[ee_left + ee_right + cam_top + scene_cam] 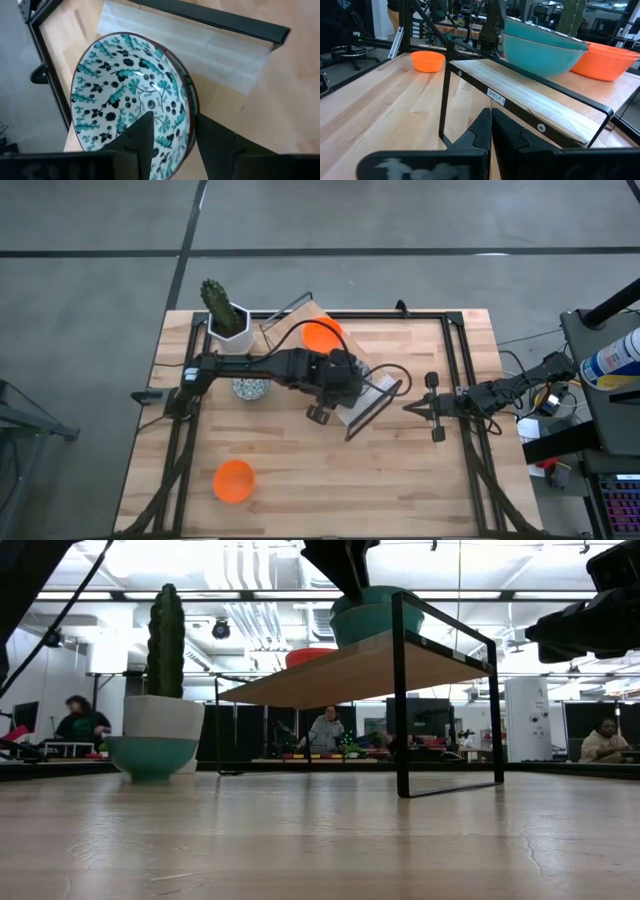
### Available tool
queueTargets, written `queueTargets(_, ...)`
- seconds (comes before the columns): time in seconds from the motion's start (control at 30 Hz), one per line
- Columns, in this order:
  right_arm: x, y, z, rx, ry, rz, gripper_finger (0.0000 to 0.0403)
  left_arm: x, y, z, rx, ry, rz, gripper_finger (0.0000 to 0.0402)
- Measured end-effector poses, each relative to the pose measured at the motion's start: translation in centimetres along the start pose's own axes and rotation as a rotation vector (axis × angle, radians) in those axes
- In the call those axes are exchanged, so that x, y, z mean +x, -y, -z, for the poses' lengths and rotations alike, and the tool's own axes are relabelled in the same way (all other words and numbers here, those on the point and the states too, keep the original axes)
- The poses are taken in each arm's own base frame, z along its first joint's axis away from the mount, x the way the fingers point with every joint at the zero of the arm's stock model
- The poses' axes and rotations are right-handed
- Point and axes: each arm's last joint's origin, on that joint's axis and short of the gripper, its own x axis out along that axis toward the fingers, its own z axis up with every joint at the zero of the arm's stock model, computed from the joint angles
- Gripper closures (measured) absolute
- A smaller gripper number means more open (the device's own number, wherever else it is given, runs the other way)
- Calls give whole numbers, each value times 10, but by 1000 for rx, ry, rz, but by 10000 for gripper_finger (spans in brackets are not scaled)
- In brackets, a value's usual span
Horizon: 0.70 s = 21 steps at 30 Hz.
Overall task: Pick & Place Mini bowls
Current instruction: Stack the bottom blue patterned bowl on top of the blue patterned bowl on the shelf
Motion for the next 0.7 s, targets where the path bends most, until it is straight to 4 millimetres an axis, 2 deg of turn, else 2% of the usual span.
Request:
queueTargets(0.17,0,0,0,0,0,0,394,-15,-1,1,0,0,4,264)
queueTargets(0.3,0,0,0,-4,0,0,394,-23,-6,-5,-30,70,-27,264)
queueTargets(0.5,0,0,0,-5,0,0,394,-15,-4,-11,-46,129,-28,264)
queueTargets(0.7,0,0,0,-5,0,0,394,-1,1,-9,-29,95,-12,264)
